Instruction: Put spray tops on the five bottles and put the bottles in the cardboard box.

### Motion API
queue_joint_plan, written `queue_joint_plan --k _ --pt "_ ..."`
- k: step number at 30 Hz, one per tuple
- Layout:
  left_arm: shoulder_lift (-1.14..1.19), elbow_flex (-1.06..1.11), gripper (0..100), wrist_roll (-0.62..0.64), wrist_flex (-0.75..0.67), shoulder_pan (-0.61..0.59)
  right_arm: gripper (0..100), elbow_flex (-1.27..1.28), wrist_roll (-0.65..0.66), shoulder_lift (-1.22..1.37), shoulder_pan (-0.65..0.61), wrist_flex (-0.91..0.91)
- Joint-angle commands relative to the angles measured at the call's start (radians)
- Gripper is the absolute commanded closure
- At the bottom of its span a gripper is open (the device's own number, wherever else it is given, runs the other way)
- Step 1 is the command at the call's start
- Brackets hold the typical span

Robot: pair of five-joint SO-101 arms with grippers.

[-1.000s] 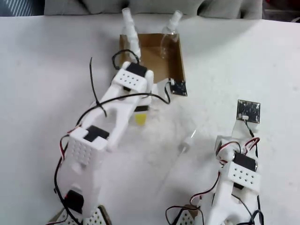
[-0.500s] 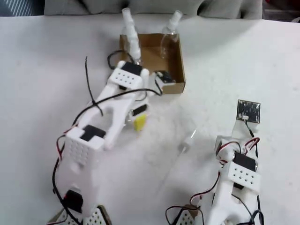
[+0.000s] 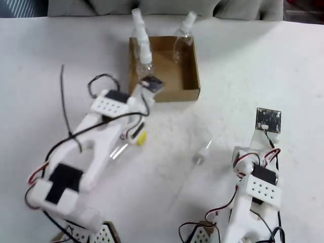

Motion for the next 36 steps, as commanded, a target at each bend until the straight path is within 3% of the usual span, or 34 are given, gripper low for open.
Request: queue_joint_plan --k 1,9,16,30,36 --pt "-0.179 0.146 86 0.15 -0.129 -0.073 98.1 -0.02 0.012 -0.008 -0.005 -0.013" --pt "-0.295 0.324 85 0.465 -0.169 -0.165 98.1 -0.02 0.012 -0.008 -0.007 -0.008" --pt "-0.338 0.344 61 0.477 -0.161 -0.197 98.1 -0.02 0.012 -0.008 -0.007 -0.007" --pt "-0.372 0.318 66 0.414 -0.135 -0.213 98.1 -0.008 0.012 -0.016 -0.007 -0.008" --pt "-0.294 0.138 66 0.414 0.04 -0.196 98.1 -0.006 0.012 -0.016 -0.008 -0.008"
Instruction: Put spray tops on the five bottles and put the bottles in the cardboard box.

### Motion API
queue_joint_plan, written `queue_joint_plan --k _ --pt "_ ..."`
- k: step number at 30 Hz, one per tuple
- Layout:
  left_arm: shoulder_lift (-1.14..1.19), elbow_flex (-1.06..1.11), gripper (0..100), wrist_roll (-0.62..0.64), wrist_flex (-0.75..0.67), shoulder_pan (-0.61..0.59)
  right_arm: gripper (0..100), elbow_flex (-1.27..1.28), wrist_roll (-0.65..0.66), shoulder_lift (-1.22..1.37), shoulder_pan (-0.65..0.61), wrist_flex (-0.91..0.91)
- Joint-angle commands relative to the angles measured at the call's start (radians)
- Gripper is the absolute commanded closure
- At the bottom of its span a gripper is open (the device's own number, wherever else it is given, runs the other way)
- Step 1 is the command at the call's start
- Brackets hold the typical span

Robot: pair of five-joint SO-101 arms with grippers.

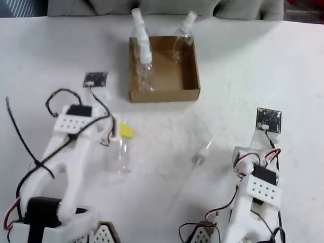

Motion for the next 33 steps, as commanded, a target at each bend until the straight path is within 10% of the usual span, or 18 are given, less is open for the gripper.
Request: queue_joint_plan --k 1,33 --pt "0.068 -0.175 66 -0.009 0.123 0.028 98.1 -0.006 0.012 -0.016 -0.008 -0.008" --pt "0.308 -0.307 66 0.055 0.06 0.111 98.1 -0.006 0.012 -0.016 -0.008 -0.01"
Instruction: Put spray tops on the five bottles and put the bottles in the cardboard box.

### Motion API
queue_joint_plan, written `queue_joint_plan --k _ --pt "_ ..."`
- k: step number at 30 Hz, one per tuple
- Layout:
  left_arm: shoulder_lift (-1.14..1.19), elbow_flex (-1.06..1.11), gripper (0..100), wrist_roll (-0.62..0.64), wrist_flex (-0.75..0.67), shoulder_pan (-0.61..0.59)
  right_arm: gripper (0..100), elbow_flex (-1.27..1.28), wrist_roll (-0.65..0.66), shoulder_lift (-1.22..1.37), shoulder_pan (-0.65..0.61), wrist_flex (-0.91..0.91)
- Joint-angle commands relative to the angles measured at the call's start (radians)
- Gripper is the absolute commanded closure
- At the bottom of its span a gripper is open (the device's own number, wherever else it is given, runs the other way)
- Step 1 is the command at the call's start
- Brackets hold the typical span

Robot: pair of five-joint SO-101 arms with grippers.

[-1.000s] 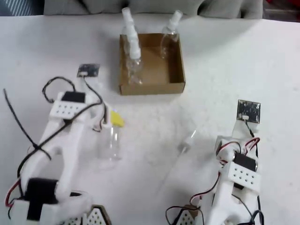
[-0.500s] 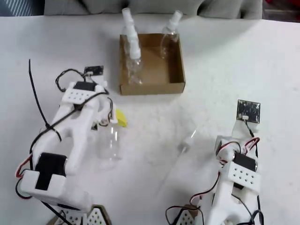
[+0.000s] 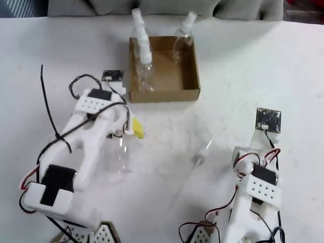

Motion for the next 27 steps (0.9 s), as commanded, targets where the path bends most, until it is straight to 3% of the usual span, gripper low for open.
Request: queue_joint_plan --k 1,16,27 --pt "-0.001 -0.037 66 -0.014 -0.057 0.012 98.1 -0.006 0.012 -0.016 -0.008 -0.01" --pt "0.104 -0.074 66 -0.015 -0.097 0.012 98.1 -0.006 0.012 -0.016 -0.004 -0.01" --pt "0.107 -0.04 83 -0.015 -0.112 0.018 98.1 -0.006 0.012 -0.016 -0.002 -0.012"
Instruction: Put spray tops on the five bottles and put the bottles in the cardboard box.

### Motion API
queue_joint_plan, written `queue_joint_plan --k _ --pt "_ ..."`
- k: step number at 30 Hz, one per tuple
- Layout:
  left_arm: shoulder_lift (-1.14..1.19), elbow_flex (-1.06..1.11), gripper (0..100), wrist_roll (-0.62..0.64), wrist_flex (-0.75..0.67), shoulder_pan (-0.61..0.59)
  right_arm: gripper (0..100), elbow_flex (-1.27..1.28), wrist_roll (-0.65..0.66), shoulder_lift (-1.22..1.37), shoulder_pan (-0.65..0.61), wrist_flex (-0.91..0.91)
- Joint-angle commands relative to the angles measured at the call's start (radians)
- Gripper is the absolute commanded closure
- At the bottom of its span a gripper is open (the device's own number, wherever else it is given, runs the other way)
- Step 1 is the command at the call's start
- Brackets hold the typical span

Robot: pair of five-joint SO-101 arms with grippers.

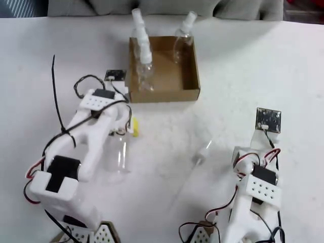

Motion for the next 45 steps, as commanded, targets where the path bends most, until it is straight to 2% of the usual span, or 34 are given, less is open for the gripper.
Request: queue_joint_plan --k 1,9,13,19,29,35,45 --pt "-0.002 -0.002 84 -0.014 -0.015 0.019 98.1 -0.006 0.012 -0.016 -0.001 -0.012" --pt "-0.013 0.006 89 -0.014 -0.006 0.012 98.1 -0.006 0.012 -0.016 -0.001 -0.012" --pt "-0.019 -0.026 83 -0.063 0.038 0.012 98.1 -0.006 0.012 -0.016 -0.001 -0.013" --pt "-0.068 -0.035 74 -0.046 0.064 -0.013 98.1 -0.006 0.012 -0.016 -0.001 -0.013" --pt "-0.116 -0.009 74 -0.041 0.095 -0.03 98.1 -0.006 0.012 -0.016 -0.004 -0.013" --pt "-0.108 -0.008 68 -0.04 0.092 -0.038 98.1 -0.006 0.012 -0.016 -0.005 -0.013" --pt "-0.117 0.038 68 -0.026 0.095 -0.03 98.1 -0.006 0.012 -0.016 -0.005 -0.013"
